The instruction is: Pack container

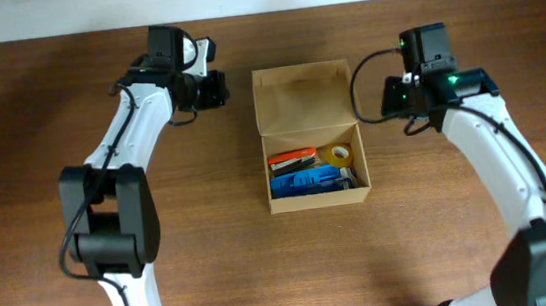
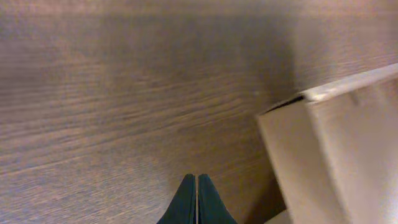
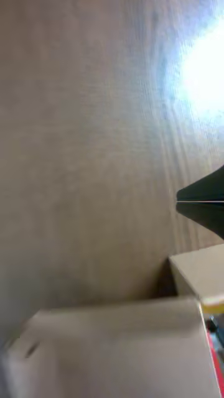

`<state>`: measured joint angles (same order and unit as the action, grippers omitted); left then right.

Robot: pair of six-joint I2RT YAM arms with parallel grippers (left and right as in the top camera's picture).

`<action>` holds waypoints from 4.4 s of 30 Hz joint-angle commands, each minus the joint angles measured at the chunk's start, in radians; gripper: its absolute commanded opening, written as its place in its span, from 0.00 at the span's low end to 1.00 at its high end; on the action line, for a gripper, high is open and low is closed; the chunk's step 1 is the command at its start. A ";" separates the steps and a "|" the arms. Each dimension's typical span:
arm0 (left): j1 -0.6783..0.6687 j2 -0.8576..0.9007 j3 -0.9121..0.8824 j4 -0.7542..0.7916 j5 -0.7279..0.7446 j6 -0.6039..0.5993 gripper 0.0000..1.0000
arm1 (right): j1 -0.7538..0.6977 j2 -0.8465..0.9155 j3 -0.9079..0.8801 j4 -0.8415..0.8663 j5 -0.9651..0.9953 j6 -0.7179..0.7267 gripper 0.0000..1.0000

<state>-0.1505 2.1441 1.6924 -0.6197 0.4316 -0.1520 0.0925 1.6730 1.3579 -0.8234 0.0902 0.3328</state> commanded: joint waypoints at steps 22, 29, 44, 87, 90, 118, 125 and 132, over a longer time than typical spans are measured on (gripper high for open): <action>0.000 0.003 0.011 0.018 -0.002 -0.016 0.02 | 0.086 0.084 -0.098 -0.006 -0.361 0.133 0.04; 0.000 0.003 0.011 0.014 -0.001 -0.016 0.02 | -0.052 0.084 -0.079 0.152 -0.257 0.139 0.04; 0.000 0.090 0.011 0.117 0.100 -0.296 0.02 | -0.061 0.296 -0.079 0.571 -0.524 0.179 0.04; -0.024 -0.152 0.097 -0.206 0.394 0.172 0.02 | -0.151 0.235 -0.063 0.473 -1.304 -0.075 0.04; -0.033 -0.158 0.097 -0.274 0.325 0.201 0.02 | -0.151 0.220 -0.063 0.377 -1.234 -0.127 0.04; -0.124 -0.164 0.096 -0.465 0.109 0.263 0.02 | 0.070 -0.096 -0.190 -0.058 -0.628 -0.358 0.04; -0.124 -0.164 0.096 -0.465 0.094 0.282 0.02 | 0.071 -0.096 -0.306 0.004 -0.628 -0.339 0.04; -0.126 -0.199 0.096 -0.520 0.094 0.312 0.02 | 0.071 -0.119 -0.269 0.023 -0.673 -0.325 0.04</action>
<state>-0.2756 2.0117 1.7786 -1.1244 0.5255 0.1181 0.1589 1.5738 1.0714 -0.7929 -0.5724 0.0032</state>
